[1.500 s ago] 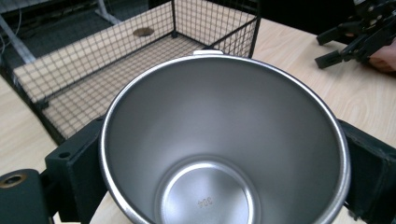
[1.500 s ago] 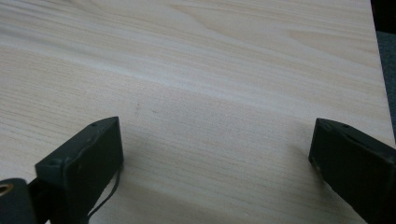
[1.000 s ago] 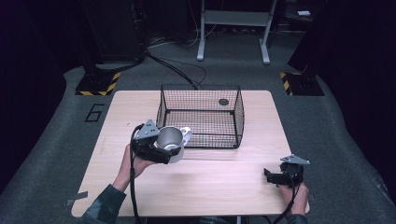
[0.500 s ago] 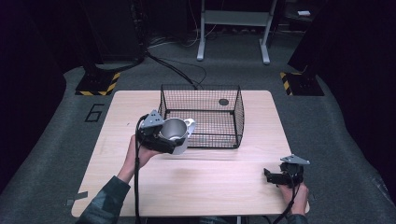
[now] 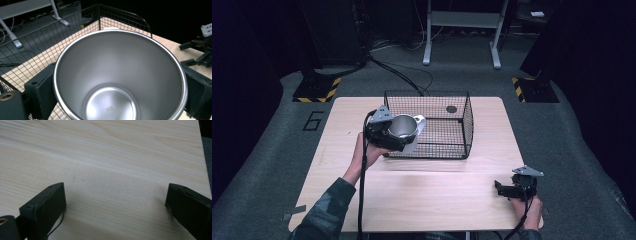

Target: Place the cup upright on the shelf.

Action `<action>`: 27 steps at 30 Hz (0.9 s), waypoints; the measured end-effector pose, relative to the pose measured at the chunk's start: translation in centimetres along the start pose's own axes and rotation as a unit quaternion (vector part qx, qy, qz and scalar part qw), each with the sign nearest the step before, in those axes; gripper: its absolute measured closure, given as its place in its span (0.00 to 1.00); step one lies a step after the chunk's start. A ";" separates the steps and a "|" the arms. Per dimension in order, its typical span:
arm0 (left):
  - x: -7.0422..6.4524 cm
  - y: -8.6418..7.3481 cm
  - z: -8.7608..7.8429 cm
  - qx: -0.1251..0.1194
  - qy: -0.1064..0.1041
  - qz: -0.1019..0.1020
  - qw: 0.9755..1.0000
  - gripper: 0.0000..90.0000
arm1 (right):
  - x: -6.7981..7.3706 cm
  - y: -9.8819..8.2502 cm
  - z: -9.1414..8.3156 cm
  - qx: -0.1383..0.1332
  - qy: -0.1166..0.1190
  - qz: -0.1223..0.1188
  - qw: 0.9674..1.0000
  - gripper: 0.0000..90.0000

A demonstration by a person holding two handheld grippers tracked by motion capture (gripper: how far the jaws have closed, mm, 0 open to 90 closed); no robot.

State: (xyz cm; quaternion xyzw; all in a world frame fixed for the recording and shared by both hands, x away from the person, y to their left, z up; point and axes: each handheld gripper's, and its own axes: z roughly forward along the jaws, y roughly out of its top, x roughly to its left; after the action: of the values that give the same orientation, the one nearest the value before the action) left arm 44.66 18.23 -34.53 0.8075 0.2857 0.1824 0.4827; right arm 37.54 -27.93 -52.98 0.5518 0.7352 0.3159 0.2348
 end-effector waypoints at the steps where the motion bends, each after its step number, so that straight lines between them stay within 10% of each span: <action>1: 0.1 0.2 0.2 -0.005 0.003 0.000 1.000 0.07 | 0.0 0.0 0.0 -0.001 0.000 -0.001 1.000 0.03; 27: 2.4 2.0 5.0 0.007 0.017 -0.013 1.000 0.07 | 0.0 0.0 0.0 -0.001 0.000 -0.001 1.000 0.03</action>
State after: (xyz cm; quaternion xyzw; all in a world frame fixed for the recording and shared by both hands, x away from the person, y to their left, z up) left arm 49.93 15.60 -35.01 0.8038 0.3057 0.1877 0.4746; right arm 37.54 -27.94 -52.98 0.5509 0.7353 0.3169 0.2354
